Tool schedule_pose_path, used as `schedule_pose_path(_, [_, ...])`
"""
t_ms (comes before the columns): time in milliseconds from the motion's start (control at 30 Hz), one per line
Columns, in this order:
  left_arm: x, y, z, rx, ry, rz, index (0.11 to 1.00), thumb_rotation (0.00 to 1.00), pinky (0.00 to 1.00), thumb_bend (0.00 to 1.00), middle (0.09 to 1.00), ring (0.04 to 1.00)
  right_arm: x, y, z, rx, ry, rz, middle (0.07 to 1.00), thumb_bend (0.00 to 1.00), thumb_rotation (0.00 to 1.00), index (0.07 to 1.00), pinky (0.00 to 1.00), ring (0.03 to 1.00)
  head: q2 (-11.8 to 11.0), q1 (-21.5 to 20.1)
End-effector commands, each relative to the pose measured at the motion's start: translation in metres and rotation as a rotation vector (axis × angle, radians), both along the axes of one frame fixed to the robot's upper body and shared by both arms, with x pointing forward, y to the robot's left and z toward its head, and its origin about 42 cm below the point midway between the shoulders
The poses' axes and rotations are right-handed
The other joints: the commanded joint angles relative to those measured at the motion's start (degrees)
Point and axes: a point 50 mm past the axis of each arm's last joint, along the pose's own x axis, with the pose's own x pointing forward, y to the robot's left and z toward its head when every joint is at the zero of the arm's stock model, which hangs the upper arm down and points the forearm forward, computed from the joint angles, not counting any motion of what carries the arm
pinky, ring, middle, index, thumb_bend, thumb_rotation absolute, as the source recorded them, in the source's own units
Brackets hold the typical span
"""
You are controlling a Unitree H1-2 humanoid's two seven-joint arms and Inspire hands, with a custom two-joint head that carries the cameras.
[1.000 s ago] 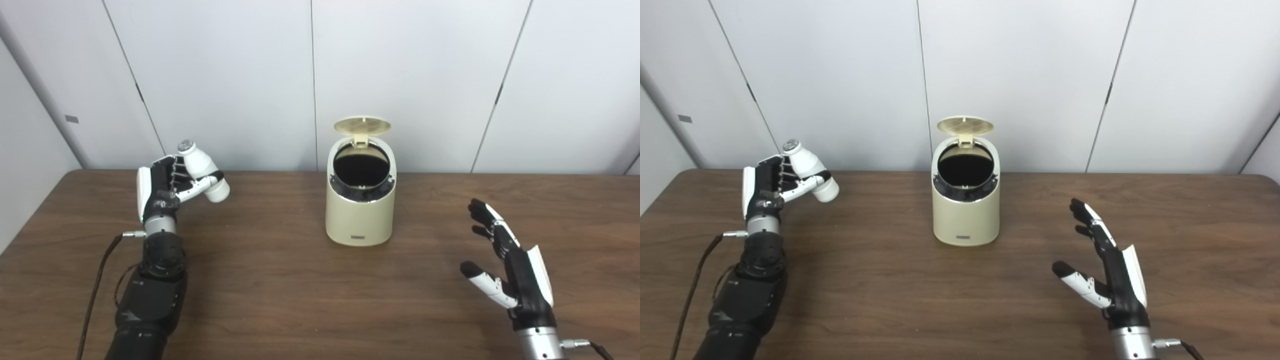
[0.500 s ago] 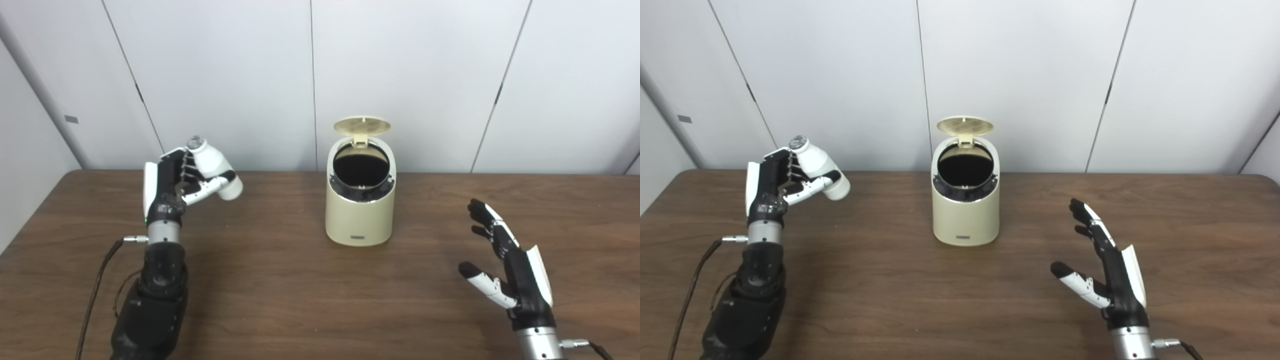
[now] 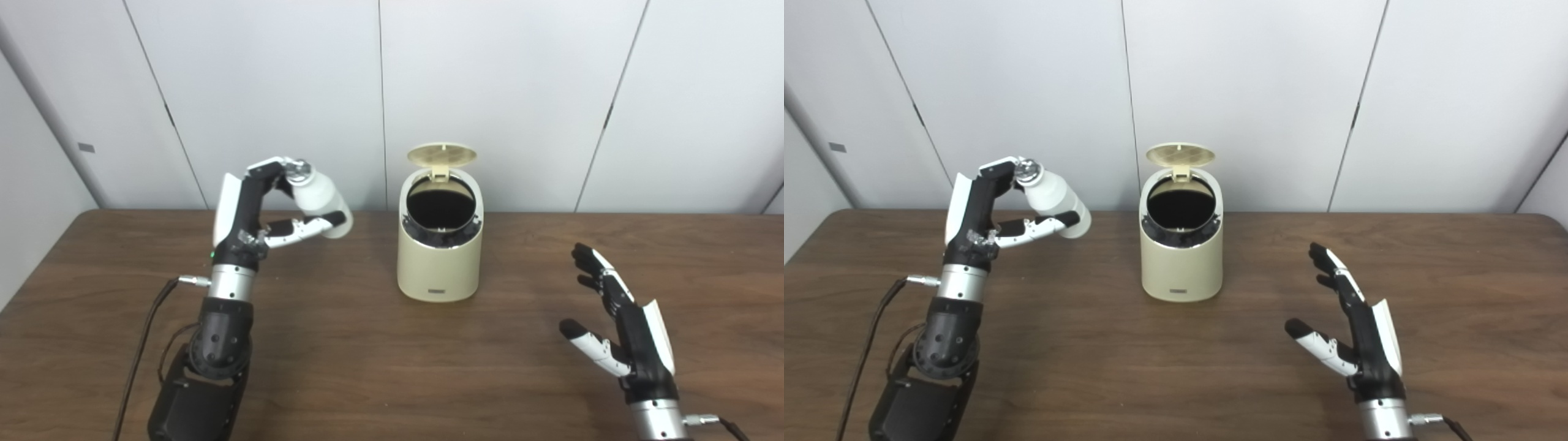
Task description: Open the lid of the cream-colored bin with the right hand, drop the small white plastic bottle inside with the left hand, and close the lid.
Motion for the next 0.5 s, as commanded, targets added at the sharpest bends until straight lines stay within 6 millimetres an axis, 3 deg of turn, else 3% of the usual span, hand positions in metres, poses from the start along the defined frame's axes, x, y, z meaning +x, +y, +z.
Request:
schedule_pose_path(0, [-0.003, -0.01, 0.025, 0.024, -0.123, -0.057, 0.424, 0.0, 0.53, 0.5, 0.491, 0.538, -0.001, 0.006, -0.007, 0.017, -0.003, 0.001, 0.874, 0.89, 0.79, 0.876, 0.83, 0.882, 0.0, 0.0])
schedule_pose_path(467, [-0.016, -0.056, 0.049, 0.127, -0.33, -0.195, 0.423, 0.0, 0.53, 0.5, 0.491, 0.532, 0.002, 0.009, -0.01, 0.028, 0.007, 0.008, 0.887, 0.9, 0.79, 0.883, 0.84, 0.89, -1.0, -0.5])
